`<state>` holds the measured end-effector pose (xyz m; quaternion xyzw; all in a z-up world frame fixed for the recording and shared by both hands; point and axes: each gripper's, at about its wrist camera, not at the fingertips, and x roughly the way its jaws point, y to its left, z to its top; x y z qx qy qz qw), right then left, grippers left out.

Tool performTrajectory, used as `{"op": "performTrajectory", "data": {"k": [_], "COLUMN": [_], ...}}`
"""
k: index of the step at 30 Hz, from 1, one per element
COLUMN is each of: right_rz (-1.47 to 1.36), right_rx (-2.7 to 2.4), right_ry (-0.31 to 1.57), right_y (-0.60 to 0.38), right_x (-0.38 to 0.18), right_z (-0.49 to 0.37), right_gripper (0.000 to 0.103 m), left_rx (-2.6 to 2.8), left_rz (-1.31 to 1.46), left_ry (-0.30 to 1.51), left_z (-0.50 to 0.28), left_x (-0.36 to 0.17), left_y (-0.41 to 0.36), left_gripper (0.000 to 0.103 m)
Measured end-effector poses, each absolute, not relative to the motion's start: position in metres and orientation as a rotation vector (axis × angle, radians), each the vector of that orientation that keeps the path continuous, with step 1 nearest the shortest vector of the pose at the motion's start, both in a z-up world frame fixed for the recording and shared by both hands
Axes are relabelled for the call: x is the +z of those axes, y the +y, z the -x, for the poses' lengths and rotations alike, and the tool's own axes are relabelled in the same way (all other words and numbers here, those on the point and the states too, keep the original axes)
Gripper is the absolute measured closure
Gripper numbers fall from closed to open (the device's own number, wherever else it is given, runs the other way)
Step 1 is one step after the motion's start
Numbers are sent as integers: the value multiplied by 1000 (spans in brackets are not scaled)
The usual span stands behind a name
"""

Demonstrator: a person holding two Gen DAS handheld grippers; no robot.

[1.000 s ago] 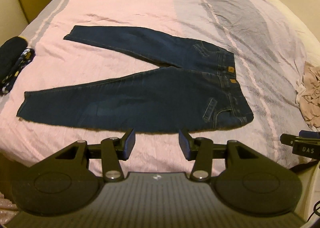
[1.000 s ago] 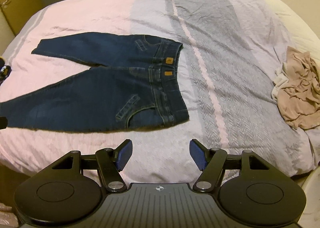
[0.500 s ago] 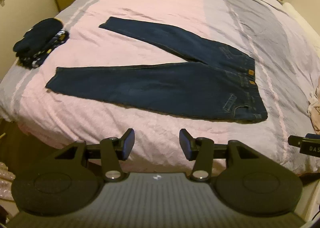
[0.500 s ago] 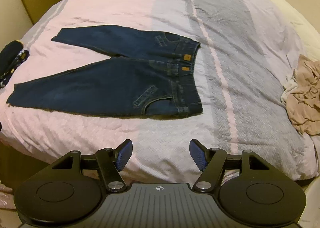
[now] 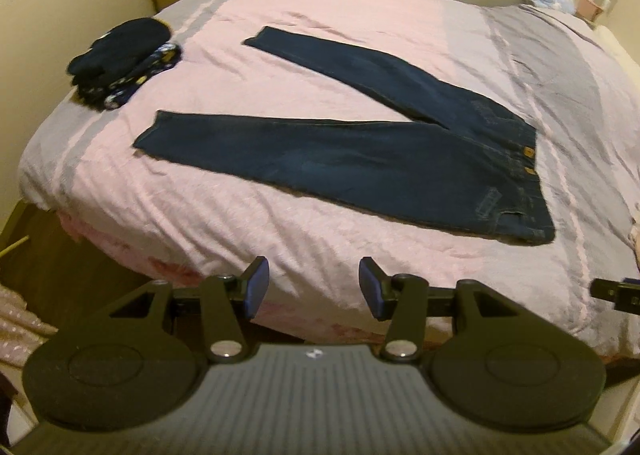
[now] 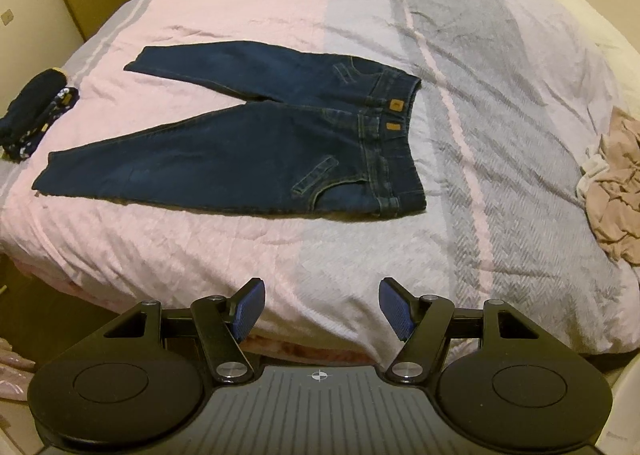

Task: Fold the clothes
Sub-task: 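Raise both open grippers above the flat jeans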

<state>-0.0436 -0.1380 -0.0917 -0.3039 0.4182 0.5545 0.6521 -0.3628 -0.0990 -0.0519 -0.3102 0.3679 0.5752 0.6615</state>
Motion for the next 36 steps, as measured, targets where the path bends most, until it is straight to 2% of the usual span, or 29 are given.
{"op": "performTrajectory", "data": {"k": [8, 15, 25, 36], "right_rz": [632, 553, 436, 361], "right_rx": [1231, 1159, 974, 850], "right_ry": [997, 1019, 1109, 1146], "right_y": [-144, -139, -102, -12], "right_x": [-92, -88, -100, -114], "right_z": [31, 9, -18, 7], "right_gripper": [36, 36, 36, 36], "left_rx": [1410, 1396, 1249, 1179], "left_rz": [737, 718, 700, 676], "left_ry": [818, 819, 848, 918], "left_z": [402, 401, 375, 414], "left_x": [-52, -53, -76, -99], "left_y": [-102, -73, 24, 160], "left_gripper": [57, 57, 57, 58]}}
